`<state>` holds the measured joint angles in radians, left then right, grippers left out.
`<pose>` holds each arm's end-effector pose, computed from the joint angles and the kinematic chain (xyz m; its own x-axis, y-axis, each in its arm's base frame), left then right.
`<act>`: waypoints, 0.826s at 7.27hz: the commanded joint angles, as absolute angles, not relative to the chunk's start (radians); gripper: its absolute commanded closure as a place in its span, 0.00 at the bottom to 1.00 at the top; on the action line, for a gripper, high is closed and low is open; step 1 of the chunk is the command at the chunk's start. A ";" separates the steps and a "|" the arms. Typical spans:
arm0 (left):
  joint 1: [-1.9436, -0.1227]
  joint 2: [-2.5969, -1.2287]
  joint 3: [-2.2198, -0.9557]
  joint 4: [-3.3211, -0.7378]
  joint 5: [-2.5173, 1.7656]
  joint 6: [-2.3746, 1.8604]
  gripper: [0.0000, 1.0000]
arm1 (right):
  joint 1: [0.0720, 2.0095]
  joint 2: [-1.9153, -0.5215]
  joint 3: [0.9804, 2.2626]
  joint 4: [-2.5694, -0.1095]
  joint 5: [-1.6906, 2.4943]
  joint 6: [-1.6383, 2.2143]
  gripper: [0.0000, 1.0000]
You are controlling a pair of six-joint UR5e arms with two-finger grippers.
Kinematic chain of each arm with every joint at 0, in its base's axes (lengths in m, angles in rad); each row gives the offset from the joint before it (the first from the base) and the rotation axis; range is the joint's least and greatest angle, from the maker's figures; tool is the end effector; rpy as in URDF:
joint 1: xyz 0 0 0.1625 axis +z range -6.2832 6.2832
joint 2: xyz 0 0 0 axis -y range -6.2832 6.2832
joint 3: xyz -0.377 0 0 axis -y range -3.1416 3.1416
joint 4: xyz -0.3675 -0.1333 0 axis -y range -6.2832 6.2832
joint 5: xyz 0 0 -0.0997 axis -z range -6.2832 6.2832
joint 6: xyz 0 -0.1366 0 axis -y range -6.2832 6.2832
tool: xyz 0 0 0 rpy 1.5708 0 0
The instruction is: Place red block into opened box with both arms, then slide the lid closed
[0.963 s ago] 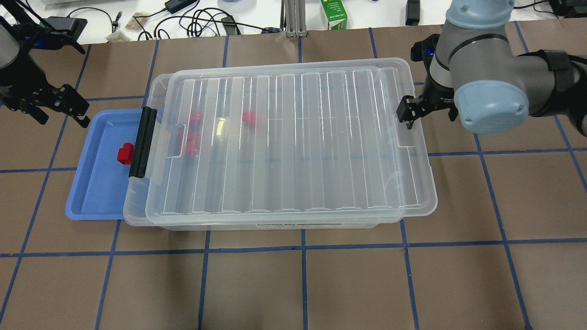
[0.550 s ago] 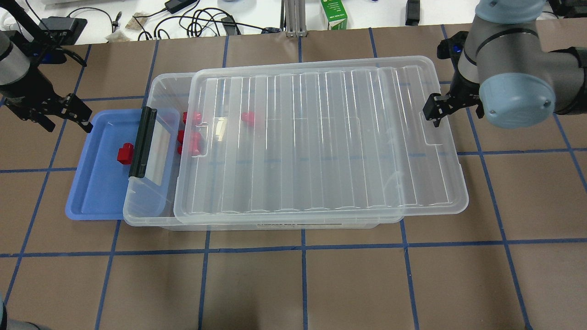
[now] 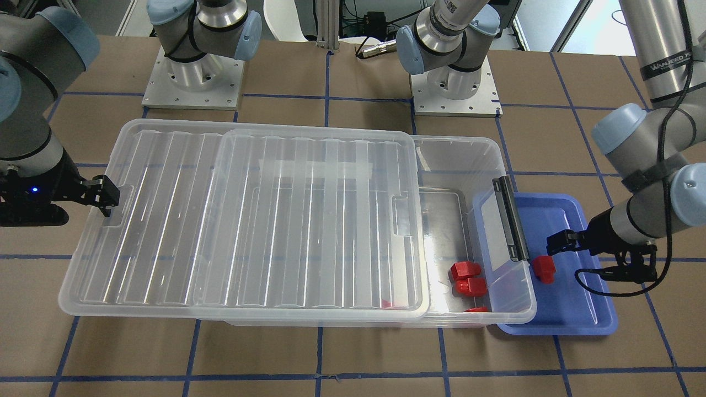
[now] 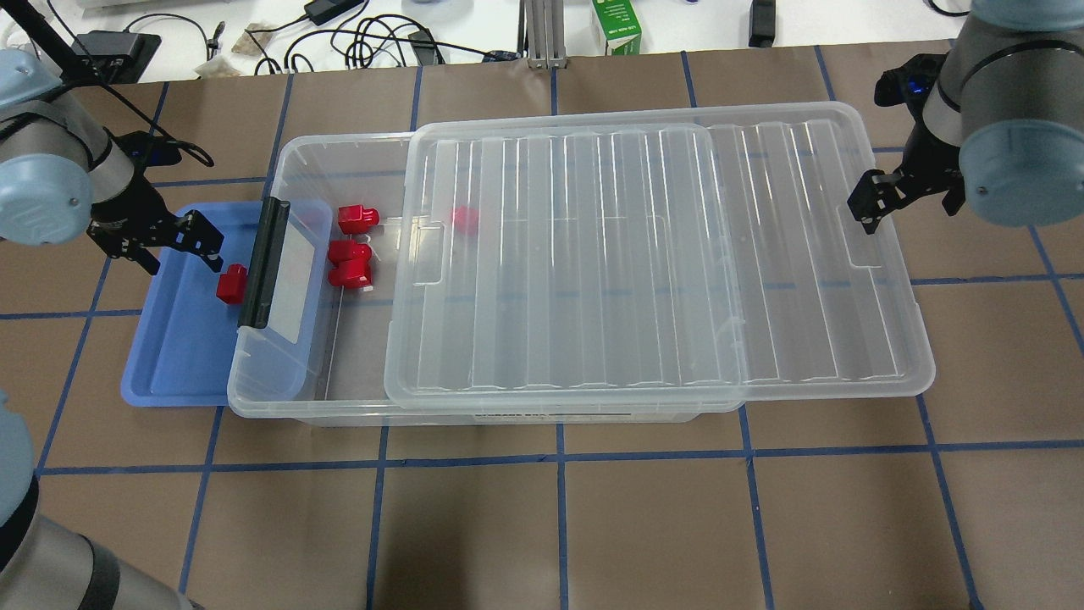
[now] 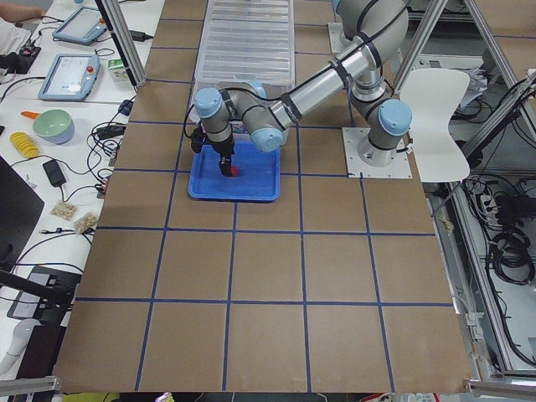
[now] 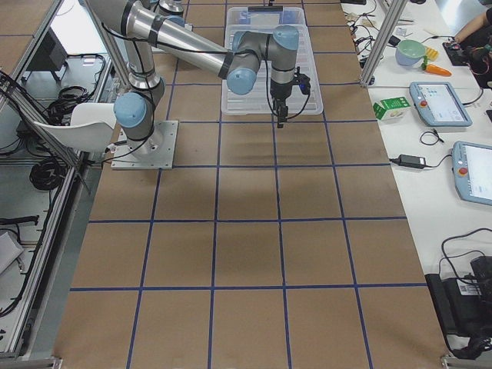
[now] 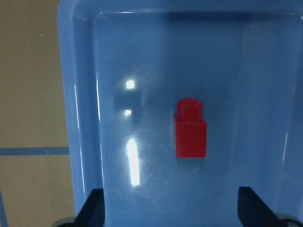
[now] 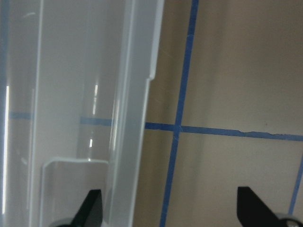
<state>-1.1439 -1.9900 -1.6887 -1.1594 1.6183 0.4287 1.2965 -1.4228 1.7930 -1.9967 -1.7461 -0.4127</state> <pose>0.1127 -0.5541 0.1710 -0.9999 0.0042 0.0093 0.0054 0.9910 0.1336 -0.0315 -0.5160 0.2737 -0.9743 -0.1326 0.1818 -0.1314 0.9912 0.0188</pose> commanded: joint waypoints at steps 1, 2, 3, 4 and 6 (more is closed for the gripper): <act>-1.160 -2.042 -1.692 -1.125 1.618 0.422 0.00 | 1.218 -1.424 1.792 -1.996 -1.779 -0.507 0.00; -1.160 -2.061 -1.693 -1.124 1.618 0.422 0.00 | 1.204 -1.424 1.790 -1.996 -1.781 -0.523 0.00; -1.160 -2.075 -1.694 -1.124 1.621 0.420 0.00 | 1.203 -1.424 1.792 -1.996 -1.781 -0.522 0.00; -1.160 -2.088 -1.692 -1.123 1.621 0.420 0.02 | 1.203 -1.425 1.792 -1.996 -1.779 -0.522 0.00; -1.160 -2.095 -1.686 -1.124 1.621 0.420 0.90 | 1.204 -1.427 1.783 -1.987 -1.781 -0.523 0.00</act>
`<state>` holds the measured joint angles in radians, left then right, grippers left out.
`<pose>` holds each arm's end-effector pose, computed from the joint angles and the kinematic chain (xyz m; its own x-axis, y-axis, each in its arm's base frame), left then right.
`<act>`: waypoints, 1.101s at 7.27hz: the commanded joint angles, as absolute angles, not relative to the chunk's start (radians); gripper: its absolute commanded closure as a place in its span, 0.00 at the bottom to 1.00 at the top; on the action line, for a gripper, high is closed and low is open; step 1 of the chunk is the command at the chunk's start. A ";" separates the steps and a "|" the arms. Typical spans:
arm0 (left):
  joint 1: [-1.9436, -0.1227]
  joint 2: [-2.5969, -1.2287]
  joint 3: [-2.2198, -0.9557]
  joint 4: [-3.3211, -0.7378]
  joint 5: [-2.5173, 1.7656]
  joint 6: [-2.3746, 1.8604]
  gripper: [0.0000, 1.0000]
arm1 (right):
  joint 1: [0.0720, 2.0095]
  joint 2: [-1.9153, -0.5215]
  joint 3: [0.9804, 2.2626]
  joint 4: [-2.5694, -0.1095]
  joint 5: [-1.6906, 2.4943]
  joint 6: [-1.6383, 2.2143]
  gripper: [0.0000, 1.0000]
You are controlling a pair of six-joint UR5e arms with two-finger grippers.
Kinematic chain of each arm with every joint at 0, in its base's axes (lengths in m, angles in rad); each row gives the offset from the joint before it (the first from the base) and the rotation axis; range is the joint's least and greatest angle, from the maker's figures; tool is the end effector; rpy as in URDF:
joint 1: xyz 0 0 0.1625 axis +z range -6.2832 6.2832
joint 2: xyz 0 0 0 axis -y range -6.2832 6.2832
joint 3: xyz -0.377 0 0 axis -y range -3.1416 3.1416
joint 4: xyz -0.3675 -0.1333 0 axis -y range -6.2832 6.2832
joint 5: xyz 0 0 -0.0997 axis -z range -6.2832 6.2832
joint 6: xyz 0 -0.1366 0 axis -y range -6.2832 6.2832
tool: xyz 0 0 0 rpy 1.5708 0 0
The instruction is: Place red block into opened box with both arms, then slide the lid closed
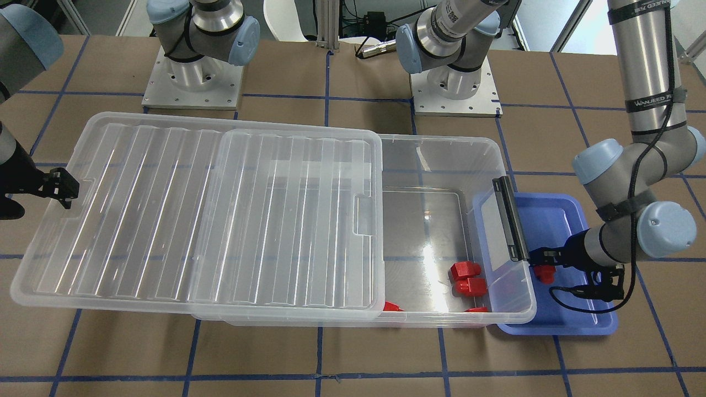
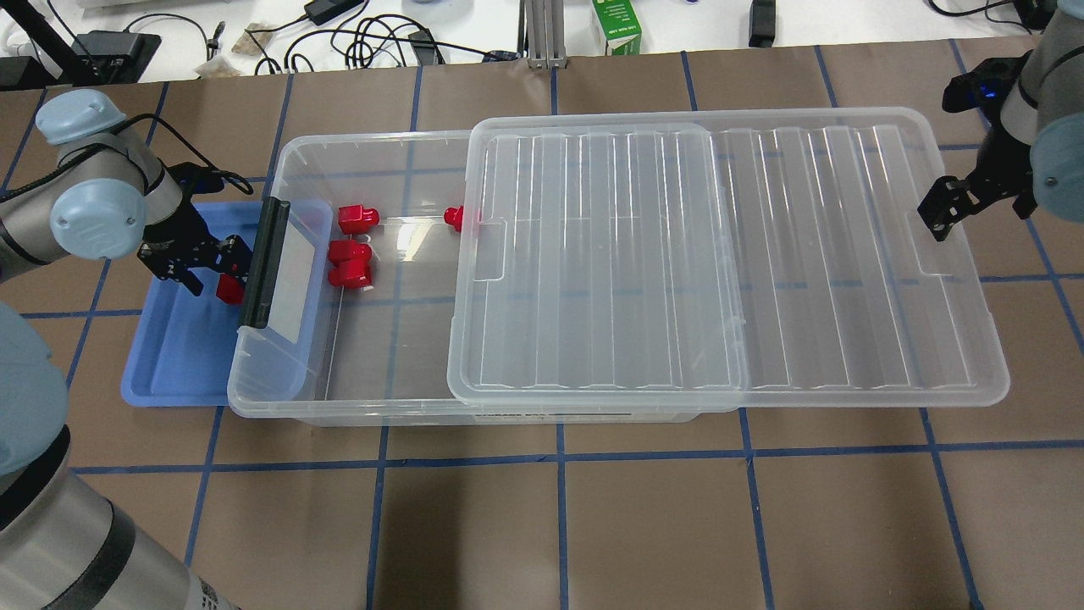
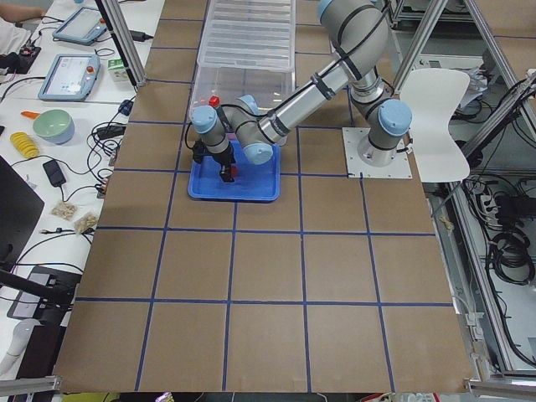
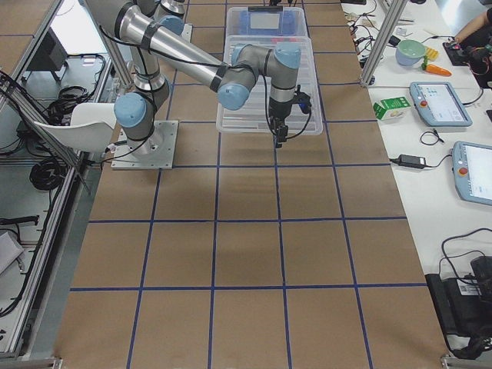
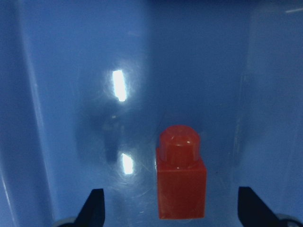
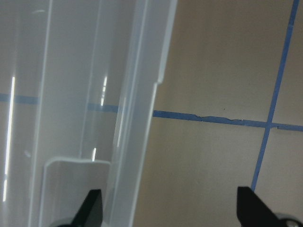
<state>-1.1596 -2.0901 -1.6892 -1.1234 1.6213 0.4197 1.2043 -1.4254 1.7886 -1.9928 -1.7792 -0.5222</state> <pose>0.1058 -0.5588 0.1182 -0.9994 0.0102 0.0318 0.0162 0.9811 0.1929 -0.0831 -0.5096 0.2774 -0.9663 -0.1512 0.2083 -0.1434 0.9883 0.0521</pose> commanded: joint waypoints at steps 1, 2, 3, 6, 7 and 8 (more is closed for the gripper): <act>-1.160 -2.095 -1.680 -1.126 1.620 0.422 1.00 | 1.203 -1.427 1.781 -1.985 -1.781 -0.523 0.00; -1.160 -2.092 -1.677 -1.126 1.620 0.420 1.00 | 1.203 -1.425 1.782 -1.986 -1.782 -0.523 0.00; -1.161 -2.070 -1.649 -1.124 1.621 0.422 1.00 | 1.203 -1.427 1.779 -1.987 -1.782 -0.523 0.00; -1.187 -1.958 -1.475 -1.347 1.628 0.417 1.00 | 1.212 -1.494 1.699 -1.872 -1.735 -0.508 0.00; -1.189 -1.906 -1.435 -1.436 1.628 0.405 1.00 | 1.212 -1.534 1.650 -1.777 -1.698 -0.506 0.00; -1.213 -1.869 -1.411 -1.460 1.628 0.397 1.00 | 1.212 -1.575 1.605 -1.707 -1.686 -0.506 0.00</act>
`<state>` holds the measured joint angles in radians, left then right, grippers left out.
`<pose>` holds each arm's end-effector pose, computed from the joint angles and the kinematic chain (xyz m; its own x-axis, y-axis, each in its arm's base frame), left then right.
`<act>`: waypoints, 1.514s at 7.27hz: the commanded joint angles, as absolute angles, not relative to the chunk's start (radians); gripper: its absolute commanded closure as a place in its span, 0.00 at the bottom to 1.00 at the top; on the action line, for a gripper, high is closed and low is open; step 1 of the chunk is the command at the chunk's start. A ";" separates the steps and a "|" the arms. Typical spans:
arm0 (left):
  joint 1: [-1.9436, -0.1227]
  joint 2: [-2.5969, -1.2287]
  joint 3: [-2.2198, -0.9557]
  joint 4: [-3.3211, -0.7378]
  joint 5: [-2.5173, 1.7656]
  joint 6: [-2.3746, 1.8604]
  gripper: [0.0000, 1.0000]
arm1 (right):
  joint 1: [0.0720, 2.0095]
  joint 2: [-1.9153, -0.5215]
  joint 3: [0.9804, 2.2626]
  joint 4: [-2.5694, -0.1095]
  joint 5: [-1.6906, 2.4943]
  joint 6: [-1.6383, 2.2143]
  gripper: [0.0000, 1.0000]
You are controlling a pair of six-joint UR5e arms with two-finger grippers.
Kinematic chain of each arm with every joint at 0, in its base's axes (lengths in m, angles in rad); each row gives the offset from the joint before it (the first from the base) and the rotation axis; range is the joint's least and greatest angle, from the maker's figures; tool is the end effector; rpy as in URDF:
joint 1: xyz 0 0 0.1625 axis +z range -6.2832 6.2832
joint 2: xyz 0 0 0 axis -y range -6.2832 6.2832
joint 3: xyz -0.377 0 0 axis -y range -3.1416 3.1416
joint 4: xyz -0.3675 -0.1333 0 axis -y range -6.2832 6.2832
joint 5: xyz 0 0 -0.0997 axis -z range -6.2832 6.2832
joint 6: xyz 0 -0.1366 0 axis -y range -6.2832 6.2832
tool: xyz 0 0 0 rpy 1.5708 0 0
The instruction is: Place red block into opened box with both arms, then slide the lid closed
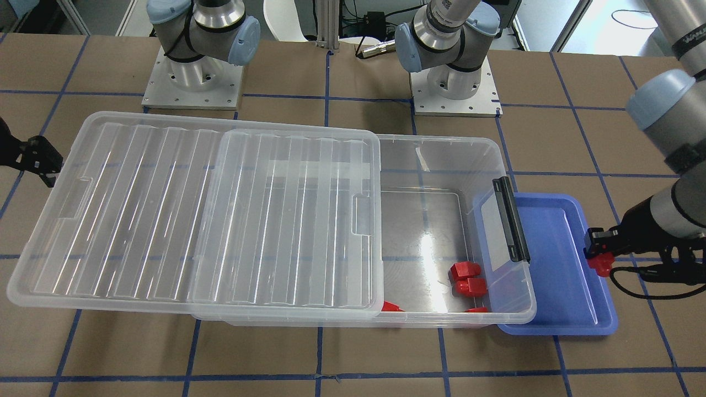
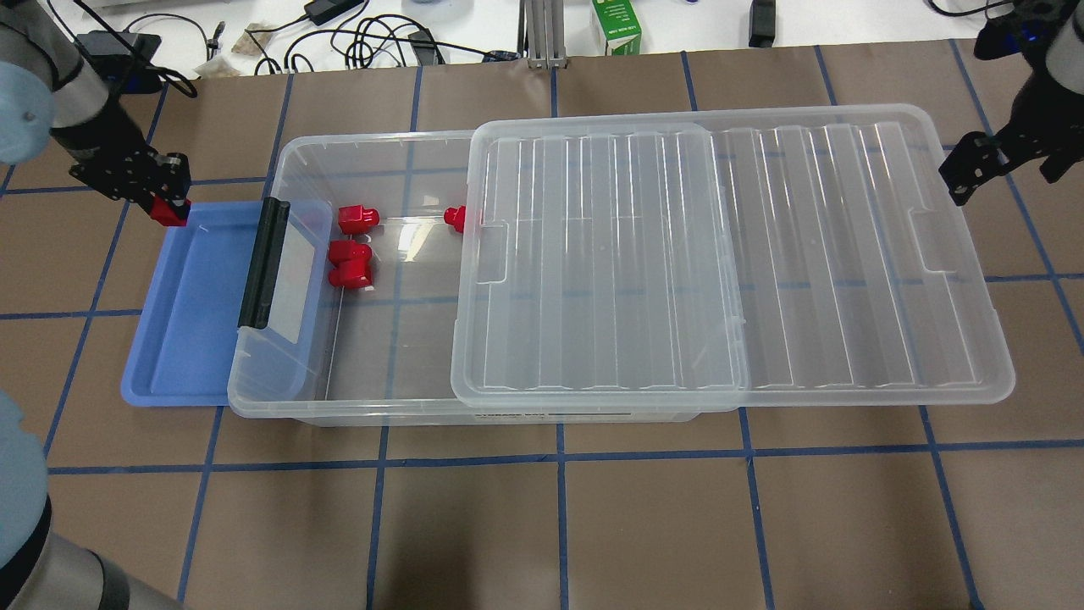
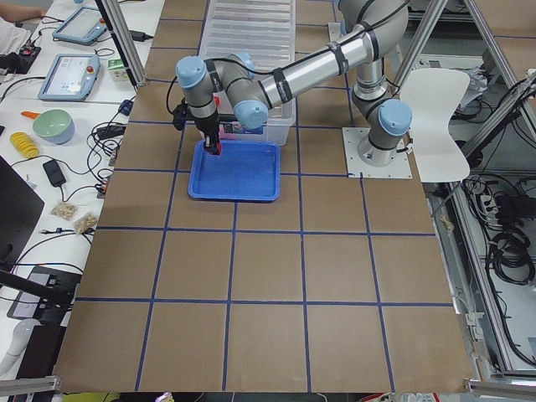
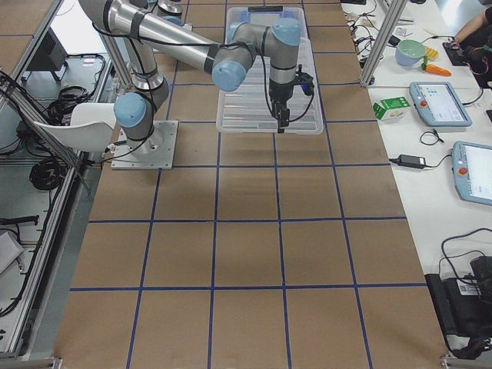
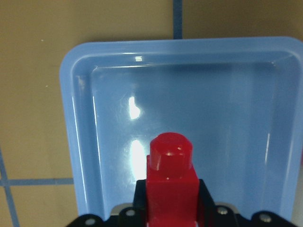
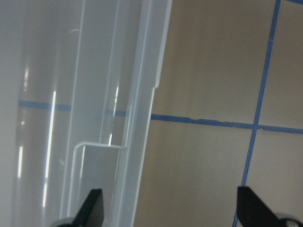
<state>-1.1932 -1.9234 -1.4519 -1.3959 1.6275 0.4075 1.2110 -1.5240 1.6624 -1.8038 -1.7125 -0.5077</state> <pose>0.0968 -0.5847 0.2892 -0.9991 0.0326 -0.0286 0.0304 0.9966 0.0764 -0.0671 -0.5022 0.3632 -0.9760 -0.1375 0.1688 -0.1419 0.9898 -0.0142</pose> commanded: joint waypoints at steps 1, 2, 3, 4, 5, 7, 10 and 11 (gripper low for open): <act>-1.283 -1.833 -1.410 -1.492 1.632 0.306 1.00 | 1.212 -1.618 1.556 -1.631 -1.654 -0.506 0.00; -1.364 -1.806 -1.420 -1.508 1.631 0.196 1.00 | 1.212 -1.644 1.528 -1.581 -1.654 -0.508 0.00; -1.440 -1.793 -1.433 -1.511 1.625 0.102 1.00 | 1.213 -1.666 1.542 -1.563 -1.655 -0.506 0.00; -1.503 -1.789 -1.468 -1.509 1.621 0.068 1.00 | 1.215 -1.672 1.560 -1.562 -1.654 -0.506 0.00; -1.541 -1.796 -1.520 -1.496 1.623 0.054 1.00 | 1.239 -1.661 1.556 -1.568 -1.613 -0.485 0.00; -1.578 -1.818 -1.610 -1.436 1.621 -0.015 1.00 | 1.345 -1.655 1.554 -1.580 -1.577 -0.358 0.00; -1.583 -1.864 -1.744 -1.259 1.585 -0.005 1.00 | 1.463 -1.623 1.552 -1.583 -1.577 -0.155 0.00; -1.583 -1.888 -1.775 -1.177 1.565 0.005 1.00 | 1.506 -1.594 1.546 -1.582 -1.578 -0.118 0.00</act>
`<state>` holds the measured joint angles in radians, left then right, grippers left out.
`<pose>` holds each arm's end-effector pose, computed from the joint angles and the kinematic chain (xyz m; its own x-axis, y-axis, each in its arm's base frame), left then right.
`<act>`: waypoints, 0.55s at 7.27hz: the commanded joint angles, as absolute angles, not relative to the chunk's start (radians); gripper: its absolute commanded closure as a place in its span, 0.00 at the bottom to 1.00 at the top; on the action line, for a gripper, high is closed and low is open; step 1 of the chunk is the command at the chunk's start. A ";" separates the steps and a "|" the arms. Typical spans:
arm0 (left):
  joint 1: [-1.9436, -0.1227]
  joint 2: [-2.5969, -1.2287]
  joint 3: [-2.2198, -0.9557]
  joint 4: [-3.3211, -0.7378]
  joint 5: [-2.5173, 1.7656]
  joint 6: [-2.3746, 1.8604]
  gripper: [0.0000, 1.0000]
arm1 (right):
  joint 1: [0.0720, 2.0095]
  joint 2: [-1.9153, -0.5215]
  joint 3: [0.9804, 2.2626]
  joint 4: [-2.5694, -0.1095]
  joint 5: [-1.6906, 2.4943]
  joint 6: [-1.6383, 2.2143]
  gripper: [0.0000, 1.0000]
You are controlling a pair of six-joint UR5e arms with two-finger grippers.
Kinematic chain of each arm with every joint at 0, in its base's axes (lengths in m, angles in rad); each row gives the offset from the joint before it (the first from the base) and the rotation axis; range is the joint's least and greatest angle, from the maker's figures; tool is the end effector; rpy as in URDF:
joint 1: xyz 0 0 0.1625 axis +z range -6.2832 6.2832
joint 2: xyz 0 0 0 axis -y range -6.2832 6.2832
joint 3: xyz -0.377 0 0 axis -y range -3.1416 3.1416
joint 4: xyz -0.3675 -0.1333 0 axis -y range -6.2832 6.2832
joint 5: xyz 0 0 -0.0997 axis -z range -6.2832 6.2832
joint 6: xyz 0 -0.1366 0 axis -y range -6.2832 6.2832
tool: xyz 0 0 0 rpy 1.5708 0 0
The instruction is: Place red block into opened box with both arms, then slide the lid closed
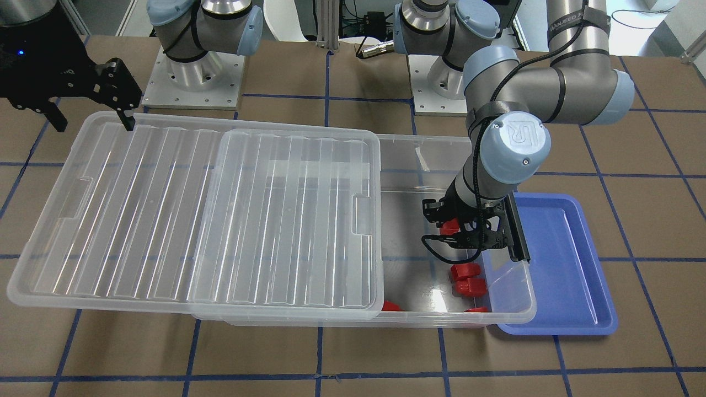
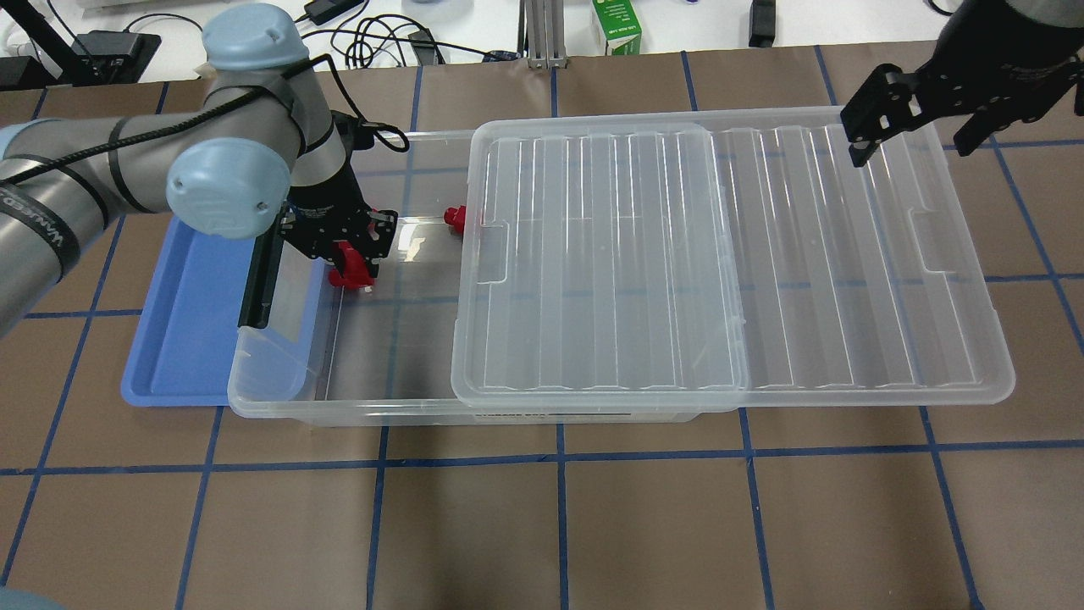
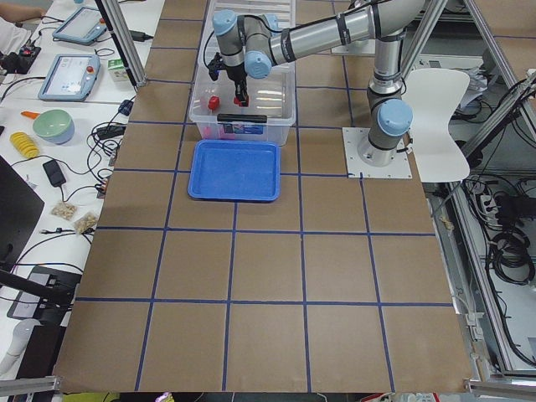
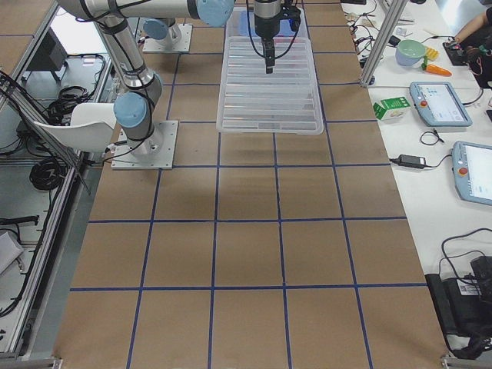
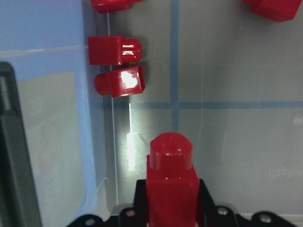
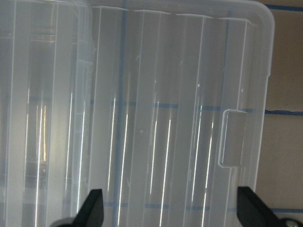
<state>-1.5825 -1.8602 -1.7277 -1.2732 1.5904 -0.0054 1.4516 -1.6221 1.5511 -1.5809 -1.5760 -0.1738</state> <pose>-0.1367 -0.5159 0.2154 -0.9998 0.0093 -0.0202 0.0062 0.9890 0.1481 0.0772 -0.4702 0.4370 -0.9984 -0.0536 0.0191 -0.0550 0.9954 -0.0789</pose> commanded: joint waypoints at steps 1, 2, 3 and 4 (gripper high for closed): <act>-1.583 -1.911 -1.785 -1.152 1.566 0.017 1.00 | 1.531 -1.574 1.530 -1.578 -1.591 -0.086 0.00; -1.583 -1.933 -1.787 -1.147 1.566 0.026 1.00 | 1.532 -1.568 1.519 -1.571 -1.591 -0.074 0.00; -1.583 -1.950 -1.787 -1.132 1.566 0.032 1.00 | 1.532 -1.569 1.519 -1.569 -1.591 -0.057 0.00; -1.583 -1.963 -1.787 -1.132 1.566 0.035 1.00 | 1.532 -1.571 1.519 -1.569 -1.591 -0.057 0.00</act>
